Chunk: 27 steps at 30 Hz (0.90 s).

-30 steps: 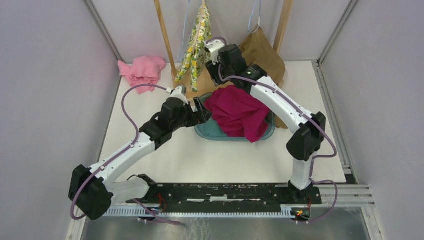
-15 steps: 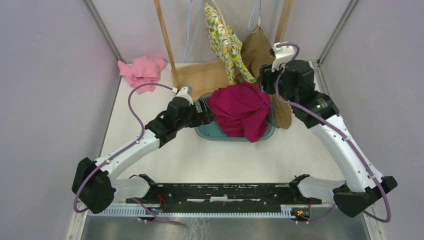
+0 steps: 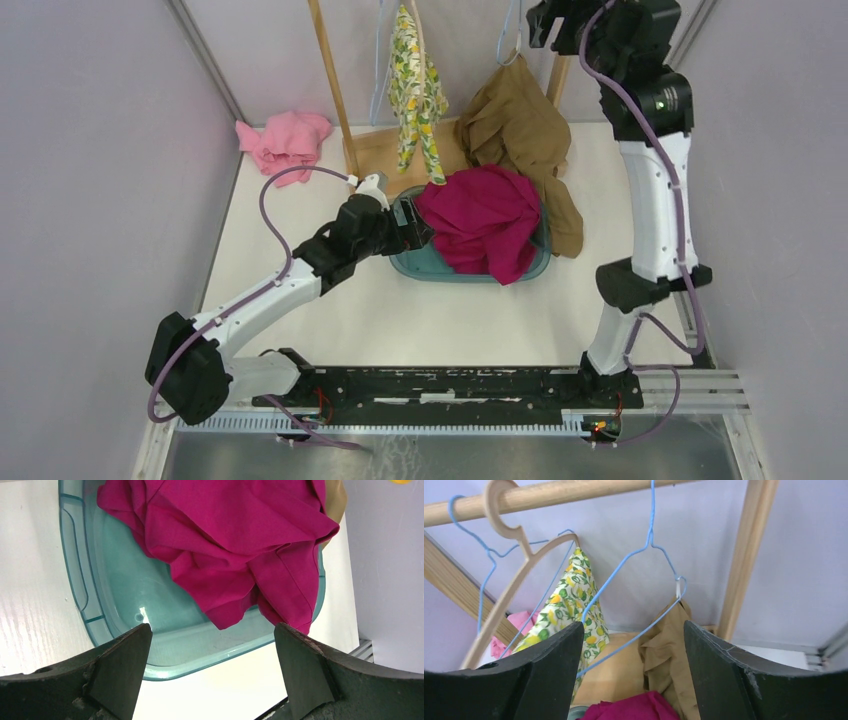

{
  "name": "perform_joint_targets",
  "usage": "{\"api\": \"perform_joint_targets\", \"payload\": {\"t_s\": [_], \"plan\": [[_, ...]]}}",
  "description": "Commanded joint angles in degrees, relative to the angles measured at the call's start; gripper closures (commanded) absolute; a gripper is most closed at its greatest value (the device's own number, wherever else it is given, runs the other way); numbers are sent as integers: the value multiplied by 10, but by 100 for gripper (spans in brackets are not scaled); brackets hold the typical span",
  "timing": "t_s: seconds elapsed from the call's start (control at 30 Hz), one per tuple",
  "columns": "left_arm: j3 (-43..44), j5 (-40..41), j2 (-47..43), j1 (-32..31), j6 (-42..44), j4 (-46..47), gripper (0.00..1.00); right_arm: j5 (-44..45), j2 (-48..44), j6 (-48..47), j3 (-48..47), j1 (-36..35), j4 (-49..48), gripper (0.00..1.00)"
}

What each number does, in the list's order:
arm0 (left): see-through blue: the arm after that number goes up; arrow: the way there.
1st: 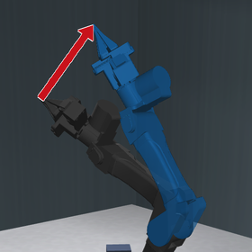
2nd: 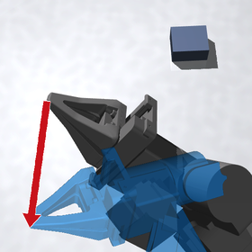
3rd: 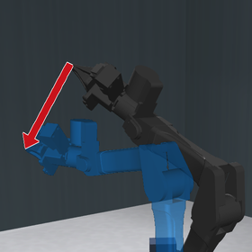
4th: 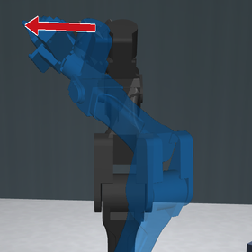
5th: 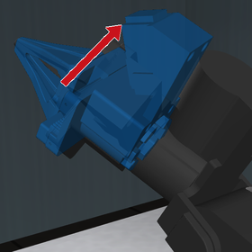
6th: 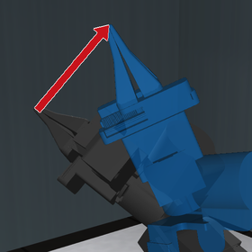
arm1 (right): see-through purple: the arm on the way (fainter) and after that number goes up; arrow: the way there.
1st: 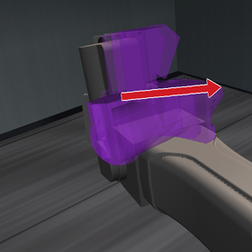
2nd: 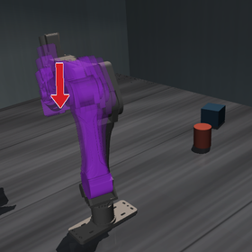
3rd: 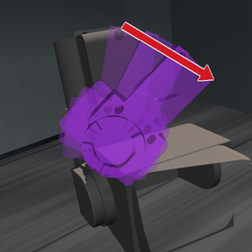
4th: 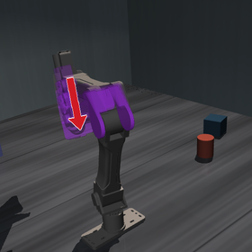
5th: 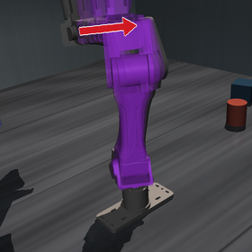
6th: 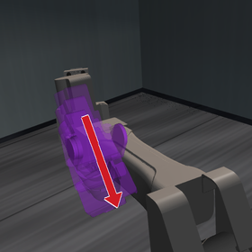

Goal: Place the skirt on the hanger
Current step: Pick up the hanger from the clothesline.

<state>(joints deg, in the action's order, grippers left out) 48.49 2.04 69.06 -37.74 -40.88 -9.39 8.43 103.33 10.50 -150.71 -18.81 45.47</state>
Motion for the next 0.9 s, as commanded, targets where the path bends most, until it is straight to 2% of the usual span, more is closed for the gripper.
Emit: {"api": "perform_joint_targets", "payload": {"t_s": [0.0, 0.13, 0.3, 0.57, 0.7, 0.87], "plan": [[14, 5, -16, -1, 15, 12, 1, -94, 90, 88, -33, 45, -14, 21], [9, 4, -23, -1, 16, 3, 1, -136, 83, 124, 64, 62, -140, 21], [6, 4, -26, -1, 16, 0, 1, -99, 77, 140, 68, 65, -174, 21], [6, 0, -17, -1, 13, 6, 1, -64, -25, 161, 226, 66, -277, 23], [5, -4, -16, -2, 11, 8, 1, -19, -36, 136, 259, 74, -237, 23], [4, -4, -15, -2, 12, 8, 1, -115, -19, 170, 320, 127, -261, 24]]}}
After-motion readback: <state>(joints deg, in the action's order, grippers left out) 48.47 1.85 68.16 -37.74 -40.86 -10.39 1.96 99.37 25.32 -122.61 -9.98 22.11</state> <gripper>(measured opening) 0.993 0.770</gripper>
